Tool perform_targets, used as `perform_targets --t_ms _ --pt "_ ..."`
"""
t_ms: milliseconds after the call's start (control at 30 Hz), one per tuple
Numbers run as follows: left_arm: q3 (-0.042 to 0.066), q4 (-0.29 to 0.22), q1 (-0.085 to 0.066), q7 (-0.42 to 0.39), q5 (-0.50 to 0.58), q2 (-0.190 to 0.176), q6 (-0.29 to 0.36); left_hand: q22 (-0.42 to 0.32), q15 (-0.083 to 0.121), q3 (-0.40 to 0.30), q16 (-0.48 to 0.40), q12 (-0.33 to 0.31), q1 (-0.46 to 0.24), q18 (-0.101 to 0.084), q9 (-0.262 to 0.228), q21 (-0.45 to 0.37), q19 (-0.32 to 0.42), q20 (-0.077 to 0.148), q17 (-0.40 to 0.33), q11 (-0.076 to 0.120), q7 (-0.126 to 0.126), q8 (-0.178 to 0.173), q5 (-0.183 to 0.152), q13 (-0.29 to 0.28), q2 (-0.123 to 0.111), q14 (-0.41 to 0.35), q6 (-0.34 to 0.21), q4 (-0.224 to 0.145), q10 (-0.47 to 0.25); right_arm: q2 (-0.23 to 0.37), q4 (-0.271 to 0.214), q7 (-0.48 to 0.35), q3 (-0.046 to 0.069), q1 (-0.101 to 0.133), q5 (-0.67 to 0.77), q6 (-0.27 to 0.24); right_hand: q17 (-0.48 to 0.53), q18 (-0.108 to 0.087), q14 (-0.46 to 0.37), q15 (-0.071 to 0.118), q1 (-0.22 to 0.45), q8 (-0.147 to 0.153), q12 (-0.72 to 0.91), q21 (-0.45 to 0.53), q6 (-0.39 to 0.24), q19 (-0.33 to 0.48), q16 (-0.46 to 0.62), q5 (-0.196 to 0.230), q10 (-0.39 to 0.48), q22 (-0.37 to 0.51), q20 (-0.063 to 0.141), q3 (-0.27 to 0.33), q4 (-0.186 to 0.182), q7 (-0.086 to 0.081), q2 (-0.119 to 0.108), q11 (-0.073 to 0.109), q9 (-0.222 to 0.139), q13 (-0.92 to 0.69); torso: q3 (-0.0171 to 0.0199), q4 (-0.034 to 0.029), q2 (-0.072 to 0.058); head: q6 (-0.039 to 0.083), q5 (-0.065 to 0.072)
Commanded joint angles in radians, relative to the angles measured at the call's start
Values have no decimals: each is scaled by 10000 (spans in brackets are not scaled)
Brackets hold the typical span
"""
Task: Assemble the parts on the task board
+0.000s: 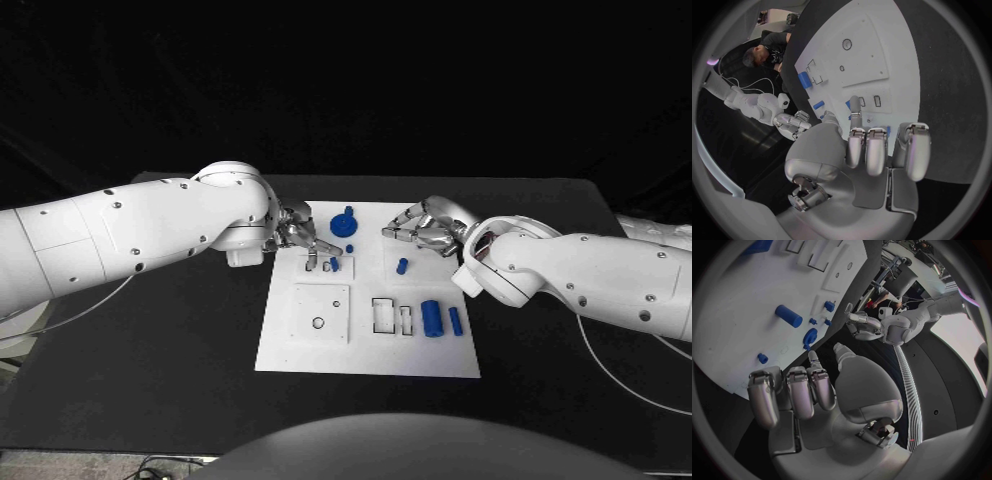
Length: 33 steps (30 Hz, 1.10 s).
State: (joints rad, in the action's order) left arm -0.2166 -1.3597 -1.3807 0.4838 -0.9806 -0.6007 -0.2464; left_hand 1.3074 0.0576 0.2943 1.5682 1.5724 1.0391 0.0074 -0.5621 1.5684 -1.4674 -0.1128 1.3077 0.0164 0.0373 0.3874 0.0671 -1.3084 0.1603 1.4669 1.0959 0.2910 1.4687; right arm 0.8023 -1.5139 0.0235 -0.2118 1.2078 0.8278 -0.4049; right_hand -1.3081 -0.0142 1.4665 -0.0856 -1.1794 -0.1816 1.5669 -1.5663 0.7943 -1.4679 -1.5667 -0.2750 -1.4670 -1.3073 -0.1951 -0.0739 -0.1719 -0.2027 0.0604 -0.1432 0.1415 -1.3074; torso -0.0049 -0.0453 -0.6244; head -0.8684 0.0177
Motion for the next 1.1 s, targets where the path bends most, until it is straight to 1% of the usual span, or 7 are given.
perform_targets --t_ms 33,100,233,433,533,667,1100 --pt "2 47 74 682 214 153 -62 2634 -11 109 26 -16 29 -74 -101 24 -1034 5 2631 13 30 -140 656 -2624 -8 1039 -164 0 1021 -2 -20 -32 1 -6 100 -92 -2627 142 1043 -83 87 -56 39 -45 60 -1029 -41 -46 -1038 -2635 -67 12 -59 -135 36 -57 10 -2634 4 2 -1 1 1" --pt "2 70 114 836 229 231 -41 2634 -36 153 26 -16 79 -74 -147 24 -1034 16 2631 -13 53 -233 934 -2624 -11 1039 -227 1 1021 -4 -25 -34 1 -6 100 -91 -2627 142 1043 -83 87 -56 39 -45 60 -1029 -41 -46 -1038 -2635 -67 12 -59 -135 36 -57 10 -2634 2 7 -4 -3 2" --pt "2 92 165 1029 252 318 45 2634 -58 155 26 -16 257 -74 -200 24 -1034 16 2631 -36 79 -331 1081 -2624 -11 1039 -321 -19 1021 -6 -37 -34 2 -6 100 -84 -2627 142 1043 -83 87 -56 39 -45 60 -1029 -41 -46 -1038 -2635 -67 12 -59 -135 36 -57 10 -2634 14 9 -2 -10 -4" --pt "2 197 231 1235 295 478 295 2634 -76 99 26 -16 551 -74 -289 24 -1034 27 2631 -47 86 -389 1131 -2624 66 1039 -352 -26 1021 2 -34 -36 2 -6 100 -74 -2627 142 1043 -84 102 -58 39 -45 59 -1029 -41 -52 -1038 -2635 -68 17 -69 -138 37 -59 10 -2634 14 -9 10 -25 -13" --pt "2 269 261 1290 307 562 340 2634 -78 89 26 -16 597 -74 -305 24 -1034 30 2631 -47 87 -396 1140 -2624 85 1039 -353 -25 1021 -3 -33 -34 2 -6 102 -61 -2627 142 1043 -84 102 -58 39 -45 59 -1029 -41 -52 -1038 -2635 -68 17 -69 -138 37 -59 10 -2634 15 14 10 -12 -20" --pt "3 361 287 1331 312 641 443 2634 -79 90 26 -16 599 -74 -313 24 -1034 31 2631 -48 89 -400 1141 -2624 99 1039 -354 -12 1021 -12 -23 -26 2 -6 106 -46 -2627 142 1043 -84 102 -58 39 -45 59 -1029 -41 -52 -1038 -2635 -68 17 -69 -138 37 -59 10 -2634 15 7 15 19 3" --pt "3 667 321 1370 494 870 921 2634 -96 237 26 -16 397 -74 -410 24 -1034 54 2631 -65 105 -439 989 -2624 162 1039 -345 14 1021 -17 -8 11 2 -6 117 -23 -2627 142 1043 -88 120 -65 39 -45 61 -1029 -41 -93 -1038 -2635 -71 19 -81 -144 39 -64 12 -2634 13 5 6 19 24"
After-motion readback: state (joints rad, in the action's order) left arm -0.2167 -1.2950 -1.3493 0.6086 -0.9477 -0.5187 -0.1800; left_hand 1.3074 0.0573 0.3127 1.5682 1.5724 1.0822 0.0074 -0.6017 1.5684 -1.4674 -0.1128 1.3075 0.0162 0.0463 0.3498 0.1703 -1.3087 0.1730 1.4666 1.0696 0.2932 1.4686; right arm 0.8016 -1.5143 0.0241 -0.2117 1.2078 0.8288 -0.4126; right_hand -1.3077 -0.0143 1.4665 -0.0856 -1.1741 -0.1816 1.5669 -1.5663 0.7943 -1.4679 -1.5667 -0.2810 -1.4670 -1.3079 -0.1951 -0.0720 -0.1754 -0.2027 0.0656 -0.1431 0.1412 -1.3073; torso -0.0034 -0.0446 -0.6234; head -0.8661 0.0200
